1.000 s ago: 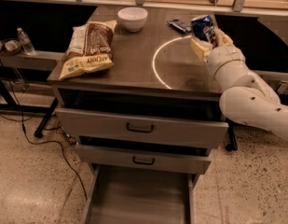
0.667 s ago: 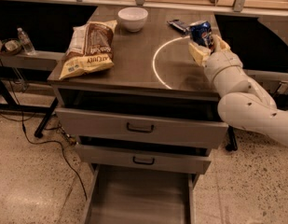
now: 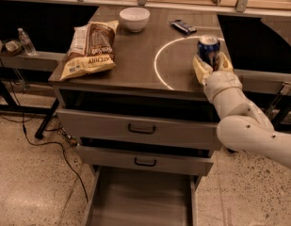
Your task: Pick pepsi can from bottom drawer and place on counter
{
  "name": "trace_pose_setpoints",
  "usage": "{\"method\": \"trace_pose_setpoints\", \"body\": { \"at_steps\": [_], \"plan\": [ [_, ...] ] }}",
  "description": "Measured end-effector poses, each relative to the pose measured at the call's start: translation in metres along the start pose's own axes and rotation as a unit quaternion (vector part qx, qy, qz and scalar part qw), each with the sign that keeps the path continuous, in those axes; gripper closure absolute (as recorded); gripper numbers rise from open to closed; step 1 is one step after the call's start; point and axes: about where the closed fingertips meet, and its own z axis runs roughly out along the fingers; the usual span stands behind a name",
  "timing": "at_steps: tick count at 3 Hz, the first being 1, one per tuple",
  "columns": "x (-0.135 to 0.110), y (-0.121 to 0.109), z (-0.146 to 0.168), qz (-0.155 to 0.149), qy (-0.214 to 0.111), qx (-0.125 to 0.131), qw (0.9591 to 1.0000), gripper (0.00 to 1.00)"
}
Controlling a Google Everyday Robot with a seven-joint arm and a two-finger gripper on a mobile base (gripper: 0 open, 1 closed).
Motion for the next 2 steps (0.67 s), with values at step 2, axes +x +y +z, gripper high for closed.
{"method": "trace_pose_setpoints", "body": {
  "at_steps": [2],
  "plan": [
    [0.0103,-0.0037,-0.0140,0.005,0.008,0.007,0.9999,0.00]
  ]
}}
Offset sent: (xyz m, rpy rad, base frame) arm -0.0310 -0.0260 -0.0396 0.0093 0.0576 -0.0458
